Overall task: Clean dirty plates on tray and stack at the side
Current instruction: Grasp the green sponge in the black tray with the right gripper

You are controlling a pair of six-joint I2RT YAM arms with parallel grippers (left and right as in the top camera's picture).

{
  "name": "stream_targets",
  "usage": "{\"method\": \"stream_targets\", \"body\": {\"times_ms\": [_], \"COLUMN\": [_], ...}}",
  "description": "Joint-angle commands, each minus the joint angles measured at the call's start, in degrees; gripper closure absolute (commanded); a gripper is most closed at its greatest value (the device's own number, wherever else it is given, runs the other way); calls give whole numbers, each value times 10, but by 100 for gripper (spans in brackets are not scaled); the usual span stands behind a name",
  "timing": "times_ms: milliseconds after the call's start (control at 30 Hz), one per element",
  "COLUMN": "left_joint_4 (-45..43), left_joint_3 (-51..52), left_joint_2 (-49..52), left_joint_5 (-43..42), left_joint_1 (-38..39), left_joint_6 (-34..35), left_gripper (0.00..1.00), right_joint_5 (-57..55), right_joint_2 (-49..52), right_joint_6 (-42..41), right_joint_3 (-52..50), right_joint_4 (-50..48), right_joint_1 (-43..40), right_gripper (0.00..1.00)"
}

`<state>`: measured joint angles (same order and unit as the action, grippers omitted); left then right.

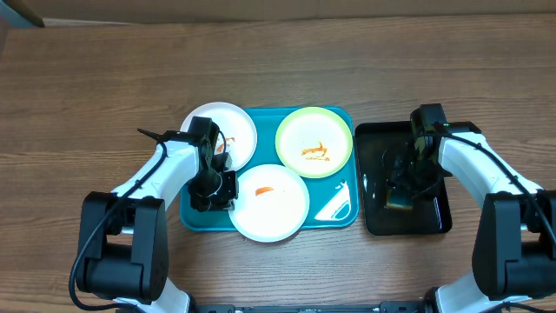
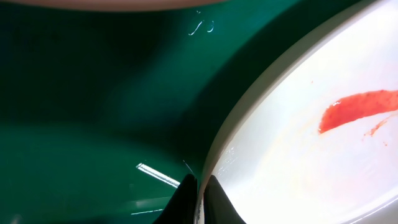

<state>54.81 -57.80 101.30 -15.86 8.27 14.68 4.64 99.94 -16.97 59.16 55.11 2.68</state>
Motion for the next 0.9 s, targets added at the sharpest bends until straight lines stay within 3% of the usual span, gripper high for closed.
{"method": "stream_targets", "body": {"times_ms": [0,567,867], "left_joint_4": [0,-1,0], "left_joint_3": [-4,-4,-4], "left_joint_2": [5,5,5], "left_joint_5": [12,12,12], "left_joint_1": [4,4,4], "left_joint_6": [8,8,8], "left_gripper": [93,92,91], "right_joint_5": [-6,0,4], "right_joint_2": [-2,-4,-4], "right_joint_6": [-6,-6,-4], "right_joint_3": [-2,32,10], "right_joint_4": [-4,38,5], "right_joint_1": [-1,-1,28], "right_gripper": [45,47,48]}}
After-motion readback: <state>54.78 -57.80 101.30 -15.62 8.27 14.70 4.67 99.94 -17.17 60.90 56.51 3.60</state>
